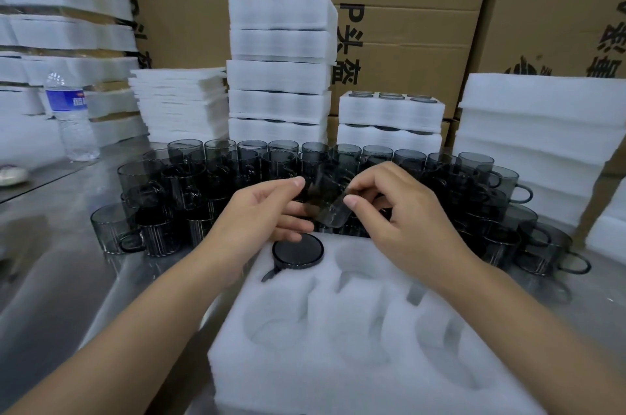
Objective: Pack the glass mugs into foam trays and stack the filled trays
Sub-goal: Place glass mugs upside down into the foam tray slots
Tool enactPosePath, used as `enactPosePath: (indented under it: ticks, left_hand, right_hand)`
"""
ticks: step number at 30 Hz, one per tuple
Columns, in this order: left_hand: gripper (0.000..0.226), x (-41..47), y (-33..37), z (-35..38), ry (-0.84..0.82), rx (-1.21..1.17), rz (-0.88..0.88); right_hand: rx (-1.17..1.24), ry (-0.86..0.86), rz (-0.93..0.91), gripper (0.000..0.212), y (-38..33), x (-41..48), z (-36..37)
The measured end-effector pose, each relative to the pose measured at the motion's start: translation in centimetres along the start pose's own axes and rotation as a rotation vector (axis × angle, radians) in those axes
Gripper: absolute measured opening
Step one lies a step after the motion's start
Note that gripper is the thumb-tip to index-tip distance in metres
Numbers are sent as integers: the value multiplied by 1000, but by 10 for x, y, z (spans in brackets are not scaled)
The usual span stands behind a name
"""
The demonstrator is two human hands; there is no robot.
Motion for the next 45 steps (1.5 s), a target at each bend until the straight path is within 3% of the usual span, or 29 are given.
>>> enactPosePath:
  ticks: [9,14,28,37,45]
  left_hand:
    - [48,0,-2,1,-17,65,103]
    - [19,2,-4,0,-26,70,75]
    - [35,4,-6,-1,-128,42,123]
    - [39,6,-8,-3,-162,5,111]
    - [74,3,-5,-3,-173,-2,124]
  right_hand:
    - [-34,-74,-66,3,0,-2,2]
    - [-98,-84,-115,7,1,-2,4]
    - [-152,-92,-7,73,12,-1,4]
    - [-134,16,19,66,14,-1,1]
    - [-118,-17,21,52,15,-1,2]
Point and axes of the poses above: each hand's wrist, its own x-axis towards the middle knuckle, its own z-axis out of the palm, y = z × x, the point moved 3 cm from there along x, towards the middle knuckle, and after that the axes turned 4 degrees about x, right-handed, at the moved point
